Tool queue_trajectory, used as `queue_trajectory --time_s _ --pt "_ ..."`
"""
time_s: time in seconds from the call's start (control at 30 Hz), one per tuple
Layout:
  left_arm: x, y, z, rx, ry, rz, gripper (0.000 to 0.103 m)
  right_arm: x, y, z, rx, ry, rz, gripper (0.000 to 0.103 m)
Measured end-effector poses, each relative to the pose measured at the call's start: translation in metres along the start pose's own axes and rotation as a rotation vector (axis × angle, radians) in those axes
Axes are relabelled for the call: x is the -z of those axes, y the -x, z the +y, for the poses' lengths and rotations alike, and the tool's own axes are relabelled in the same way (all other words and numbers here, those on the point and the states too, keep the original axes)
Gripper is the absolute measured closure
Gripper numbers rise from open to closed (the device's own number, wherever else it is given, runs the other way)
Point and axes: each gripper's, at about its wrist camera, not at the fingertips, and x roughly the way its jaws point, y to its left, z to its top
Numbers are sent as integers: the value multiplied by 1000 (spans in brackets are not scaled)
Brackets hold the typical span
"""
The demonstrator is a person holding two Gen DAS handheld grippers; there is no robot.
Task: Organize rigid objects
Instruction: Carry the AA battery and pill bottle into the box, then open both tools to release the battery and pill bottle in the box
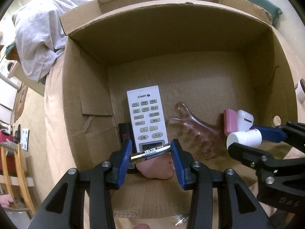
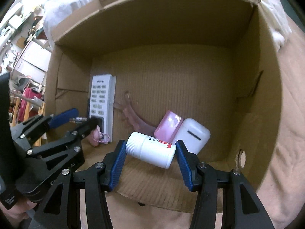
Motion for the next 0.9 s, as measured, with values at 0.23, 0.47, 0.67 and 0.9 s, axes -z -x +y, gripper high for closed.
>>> queue_trajectory --time_s 0.23,0.47,0.67,0.9 --pt "3 1 -5 -21 -18 -3 64 3 -5 3 7 7 22 48" --pt "3 2 -11 -23 -19 0 64 4 -4 4 12 2 28 48" --pt "0 8 -2 3 32 2 36 -3 11 -2 -35 -33 -42 34" --pt "-5 28 1 64 81 -33 8 -9 42 -9 -67 -69 -183 0"
